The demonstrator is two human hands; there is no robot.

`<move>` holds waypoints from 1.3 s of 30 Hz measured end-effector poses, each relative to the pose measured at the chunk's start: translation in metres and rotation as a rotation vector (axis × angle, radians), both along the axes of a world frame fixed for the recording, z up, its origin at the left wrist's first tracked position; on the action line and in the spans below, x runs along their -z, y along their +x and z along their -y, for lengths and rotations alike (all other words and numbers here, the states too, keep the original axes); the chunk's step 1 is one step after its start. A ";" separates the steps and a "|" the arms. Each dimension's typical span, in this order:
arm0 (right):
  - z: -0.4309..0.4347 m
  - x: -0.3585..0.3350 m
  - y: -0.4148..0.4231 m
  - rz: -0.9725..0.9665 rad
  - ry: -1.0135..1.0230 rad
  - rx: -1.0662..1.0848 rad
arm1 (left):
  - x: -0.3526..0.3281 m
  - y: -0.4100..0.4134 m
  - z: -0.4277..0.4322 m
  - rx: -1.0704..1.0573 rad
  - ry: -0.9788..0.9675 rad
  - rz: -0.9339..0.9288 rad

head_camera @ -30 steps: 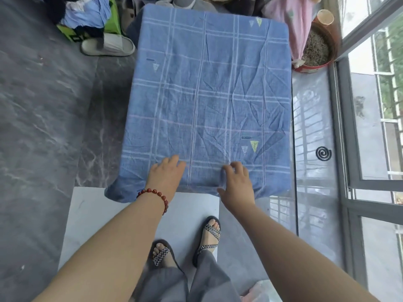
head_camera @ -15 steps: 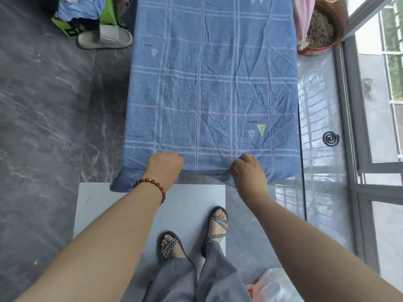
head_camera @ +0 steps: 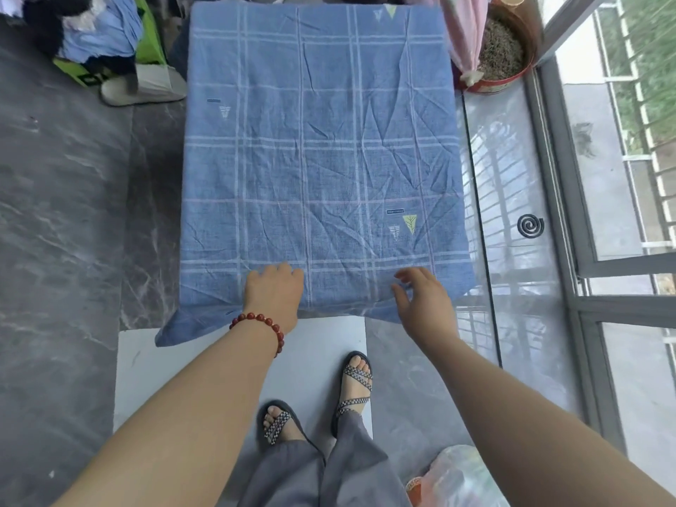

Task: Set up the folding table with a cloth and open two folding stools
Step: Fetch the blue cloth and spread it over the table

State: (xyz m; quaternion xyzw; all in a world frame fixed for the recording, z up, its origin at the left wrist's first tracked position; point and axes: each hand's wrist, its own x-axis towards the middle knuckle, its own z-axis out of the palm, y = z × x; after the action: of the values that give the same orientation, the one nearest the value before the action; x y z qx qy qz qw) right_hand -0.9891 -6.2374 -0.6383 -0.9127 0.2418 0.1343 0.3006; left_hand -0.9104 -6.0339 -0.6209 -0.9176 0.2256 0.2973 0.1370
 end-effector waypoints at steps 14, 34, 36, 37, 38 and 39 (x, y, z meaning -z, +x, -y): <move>0.063 0.010 -0.022 0.165 0.110 0.375 | 0.003 -0.017 0.154 0.138 -0.382 -0.103; 0.064 0.018 -0.030 0.123 0.395 0.777 | 0.020 -0.032 0.196 0.029 -0.439 -0.122; 0.063 0.012 -0.027 0.166 0.452 0.806 | 0.018 -0.030 0.196 -0.036 -0.469 -0.151; 0.063 0.010 -0.026 0.167 0.478 0.816 | 0.016 -0.028 0.196 -0.076 -0.489 -0.161; 0.062 0.008 -0.025 0.155 0.490 0.816 | 0.014 -0.027 0.196 -0.107 -0.510 -0.160; 0.062 0.007 -0.024 0.125 0.499 0.818 | 0.012 -0.026 0.196 -0.129 -0.526 -0.153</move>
State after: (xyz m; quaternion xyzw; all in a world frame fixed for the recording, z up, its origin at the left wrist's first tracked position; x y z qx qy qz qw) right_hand -1.0131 -6.2990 -0.6454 -0.6489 0.5230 0.0039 0.5527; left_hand -0.9368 -6.2296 -0.6332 -0.9090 0.2459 0.3049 -0.1424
